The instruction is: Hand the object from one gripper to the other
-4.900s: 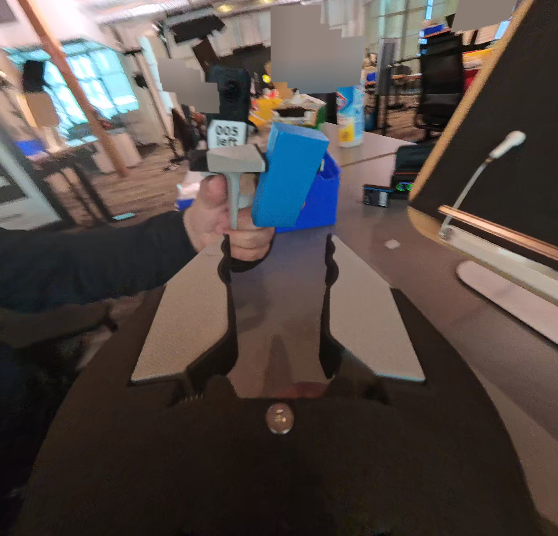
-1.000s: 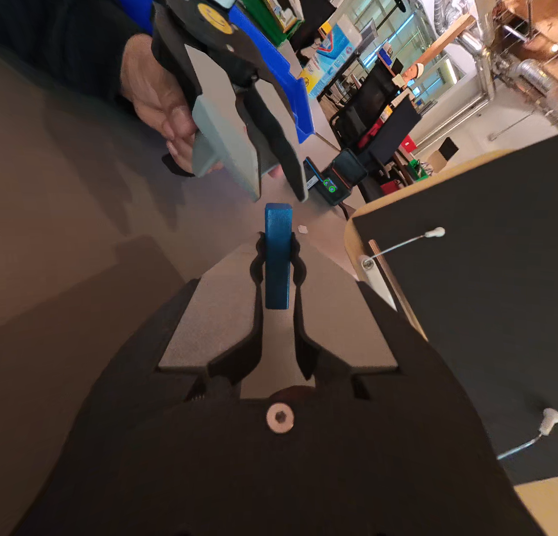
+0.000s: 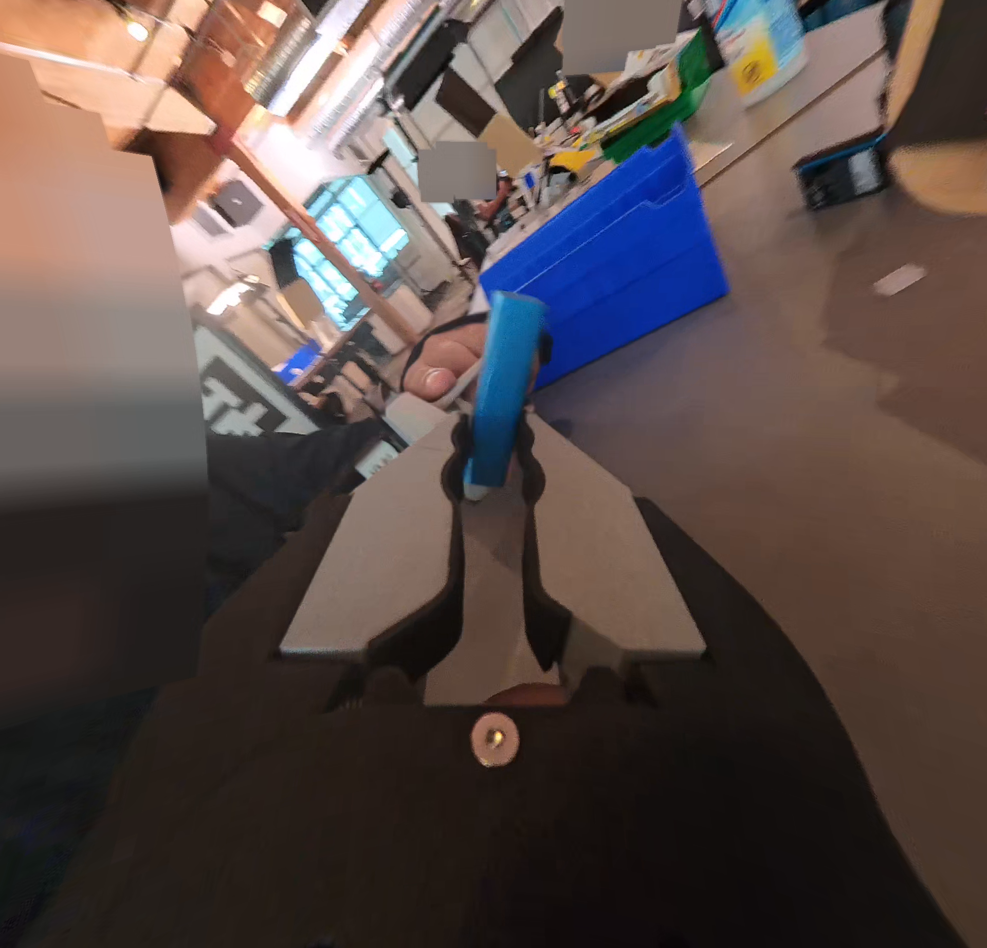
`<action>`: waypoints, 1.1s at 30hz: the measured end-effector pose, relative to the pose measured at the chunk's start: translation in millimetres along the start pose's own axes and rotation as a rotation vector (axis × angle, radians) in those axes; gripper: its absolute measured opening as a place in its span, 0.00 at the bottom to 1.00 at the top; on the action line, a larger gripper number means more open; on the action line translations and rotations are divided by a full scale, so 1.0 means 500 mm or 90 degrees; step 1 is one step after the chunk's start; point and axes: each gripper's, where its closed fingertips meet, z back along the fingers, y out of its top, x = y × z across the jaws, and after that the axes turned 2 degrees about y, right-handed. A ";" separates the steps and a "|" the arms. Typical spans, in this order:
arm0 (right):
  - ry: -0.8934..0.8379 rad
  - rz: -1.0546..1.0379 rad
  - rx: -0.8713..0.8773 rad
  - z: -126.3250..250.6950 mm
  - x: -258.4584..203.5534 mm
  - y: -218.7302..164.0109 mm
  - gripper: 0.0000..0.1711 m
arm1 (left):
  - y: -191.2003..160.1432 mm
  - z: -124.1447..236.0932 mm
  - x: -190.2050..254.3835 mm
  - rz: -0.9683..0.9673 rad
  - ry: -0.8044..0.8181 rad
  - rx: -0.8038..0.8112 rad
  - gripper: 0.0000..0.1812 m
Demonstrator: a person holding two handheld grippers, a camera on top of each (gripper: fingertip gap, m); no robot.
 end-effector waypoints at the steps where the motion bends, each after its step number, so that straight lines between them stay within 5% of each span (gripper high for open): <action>1: -0.039 0.043 -0.001 0.012 0.008 0.005 0.07 | -0.001 0.003 0.001 0.140 -0.036 0.003 0.06; 4: -0.169 0.196 -0.127 0.048 0.033 -0.029 0.07 | -0.001 0.025 0.009 0.478 -0.191 0.026 0.18; 6: -0.195 0.196 -0.202 0.061 0.044 -0.064 0.07 | -0.019 0.029 0.007 0.577 -0.223 0.013 0.25; 14: -0.095 0.078 -0.351 0.040 0.015 -0.168 0.07 | 0.021 0.029 0.088 0.212 -0.258 -0.007 0.29; 22: -0.145 0.081 -0.373 0.037 0.044 -0.179 0.08 | 0.013 0.011 0.132 0.064 -0.264 -0.058 0.21; 24: -0.154 0.119 -0.265 0.036 0.037 -0.110 0.11 | -0.012 -0.017 0.092 0.276 -0.206 -0.120 0.20; 26: -0.164 0.191 -0.124 0.054 0.011 -0.018 0.31 | -0.046 -0.040 0.055 0.583 -0.179 -0.179 0.20; 28: -0.168 0.236 -0.036 0.080 -0.012 0.030 0.30 | -0.051 -0.051 0.024 0.904 -0.185 -0.148 0.20; 33: -0.153 0.252 -0.040 0.059 0.000 0.020 0.40 | -0.029 -0.035 0.017 1.522 -0.363 -0.005 0.19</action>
